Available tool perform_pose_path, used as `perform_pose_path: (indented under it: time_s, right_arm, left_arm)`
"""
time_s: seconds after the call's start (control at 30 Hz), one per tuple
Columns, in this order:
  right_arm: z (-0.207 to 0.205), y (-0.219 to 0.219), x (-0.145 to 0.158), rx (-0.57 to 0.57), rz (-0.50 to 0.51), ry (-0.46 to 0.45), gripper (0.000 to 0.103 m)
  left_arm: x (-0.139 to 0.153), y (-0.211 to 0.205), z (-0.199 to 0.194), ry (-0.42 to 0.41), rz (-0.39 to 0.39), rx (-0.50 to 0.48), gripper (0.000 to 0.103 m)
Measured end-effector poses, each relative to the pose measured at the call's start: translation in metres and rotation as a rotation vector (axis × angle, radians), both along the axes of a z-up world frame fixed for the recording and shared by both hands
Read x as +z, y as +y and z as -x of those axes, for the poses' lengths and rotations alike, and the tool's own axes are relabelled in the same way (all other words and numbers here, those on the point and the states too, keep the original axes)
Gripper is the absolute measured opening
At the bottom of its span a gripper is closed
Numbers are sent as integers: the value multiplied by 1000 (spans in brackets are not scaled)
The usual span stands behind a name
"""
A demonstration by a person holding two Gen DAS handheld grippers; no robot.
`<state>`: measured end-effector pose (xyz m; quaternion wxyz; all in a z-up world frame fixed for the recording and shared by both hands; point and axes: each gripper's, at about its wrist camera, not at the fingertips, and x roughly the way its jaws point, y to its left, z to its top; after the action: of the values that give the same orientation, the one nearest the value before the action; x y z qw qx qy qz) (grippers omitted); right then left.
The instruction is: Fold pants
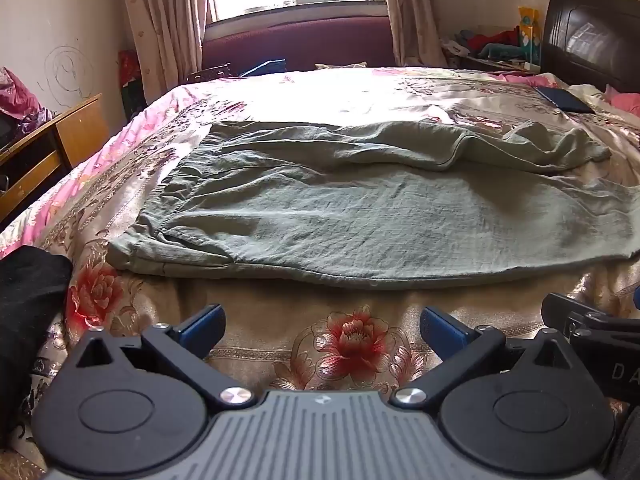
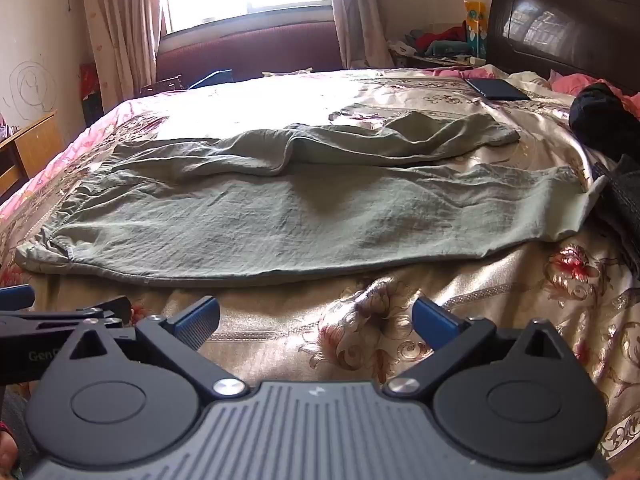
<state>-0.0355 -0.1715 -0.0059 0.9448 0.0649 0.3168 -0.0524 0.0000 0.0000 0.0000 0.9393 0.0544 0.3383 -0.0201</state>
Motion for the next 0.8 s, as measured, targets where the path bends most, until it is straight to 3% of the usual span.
perform_pose_path:
  time_s: [0.8]
  right_arm:
    - [-3, 2, -3, 3, 0, 8, 102]
  left_arm:
    - [-5, 1, 2, 17, 7, 0, 103]
